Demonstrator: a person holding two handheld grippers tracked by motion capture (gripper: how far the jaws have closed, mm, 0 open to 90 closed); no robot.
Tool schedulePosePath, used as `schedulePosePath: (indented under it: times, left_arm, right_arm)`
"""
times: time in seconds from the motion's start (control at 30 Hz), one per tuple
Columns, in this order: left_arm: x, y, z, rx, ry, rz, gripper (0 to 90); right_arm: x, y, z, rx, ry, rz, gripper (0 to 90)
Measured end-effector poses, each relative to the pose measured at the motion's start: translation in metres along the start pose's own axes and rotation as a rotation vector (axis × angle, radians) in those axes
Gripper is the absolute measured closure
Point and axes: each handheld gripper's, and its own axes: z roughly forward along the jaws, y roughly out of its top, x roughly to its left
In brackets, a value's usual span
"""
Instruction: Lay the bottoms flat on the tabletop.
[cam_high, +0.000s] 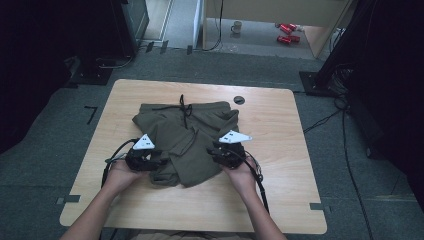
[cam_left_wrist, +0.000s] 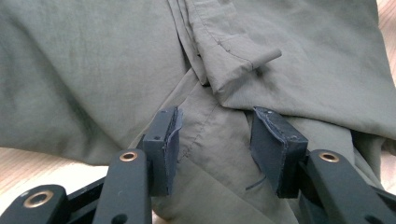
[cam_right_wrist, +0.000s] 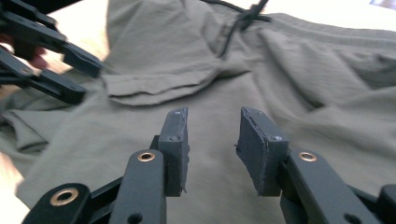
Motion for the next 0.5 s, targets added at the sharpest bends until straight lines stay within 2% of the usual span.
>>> schedulePosePath:
  times: [0.3, 0.5]
  left_arm:
    - [-0.004, -0.003, 0.010, 0.005, 0.013, 0.026, 54.4]
    - [-0.001, -0.002, 0.014, -0.018, 0.013, -0.059, 58.6]
  right_arm:
    - [0.024, 0.007, 0.029, 0.002, 0.063, -0.026, 57.3]
    - [0.035, 0.008, 0.050, 0.024, 0.107, -0.023, 54.0]
